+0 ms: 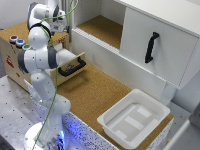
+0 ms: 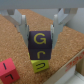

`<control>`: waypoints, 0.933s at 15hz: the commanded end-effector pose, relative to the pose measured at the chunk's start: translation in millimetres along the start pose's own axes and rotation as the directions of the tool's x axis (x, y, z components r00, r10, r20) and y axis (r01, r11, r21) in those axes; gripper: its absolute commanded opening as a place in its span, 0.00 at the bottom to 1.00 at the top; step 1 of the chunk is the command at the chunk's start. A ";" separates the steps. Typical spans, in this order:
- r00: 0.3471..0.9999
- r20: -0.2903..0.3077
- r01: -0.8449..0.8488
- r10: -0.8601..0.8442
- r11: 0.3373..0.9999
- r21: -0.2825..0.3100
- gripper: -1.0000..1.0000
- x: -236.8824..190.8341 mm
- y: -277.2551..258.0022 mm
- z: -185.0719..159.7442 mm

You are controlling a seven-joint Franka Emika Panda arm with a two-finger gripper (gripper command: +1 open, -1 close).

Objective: Place the purple block on top of the yellow block

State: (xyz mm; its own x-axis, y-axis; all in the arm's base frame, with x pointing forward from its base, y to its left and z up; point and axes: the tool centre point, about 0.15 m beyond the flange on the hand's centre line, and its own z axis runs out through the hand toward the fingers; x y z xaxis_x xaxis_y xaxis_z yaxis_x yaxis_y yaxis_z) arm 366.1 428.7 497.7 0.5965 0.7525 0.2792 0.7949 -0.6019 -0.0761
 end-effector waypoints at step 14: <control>0.930 0.242 0.294 -0.275 0.955 -0.046 0.00 48.3 -14.4 48.3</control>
State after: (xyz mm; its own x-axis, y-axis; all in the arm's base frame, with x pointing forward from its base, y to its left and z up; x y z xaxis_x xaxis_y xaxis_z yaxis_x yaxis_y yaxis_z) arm 361.7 454.0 469.2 0.3725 0.9105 0.1794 0.9224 -0.3846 0.0367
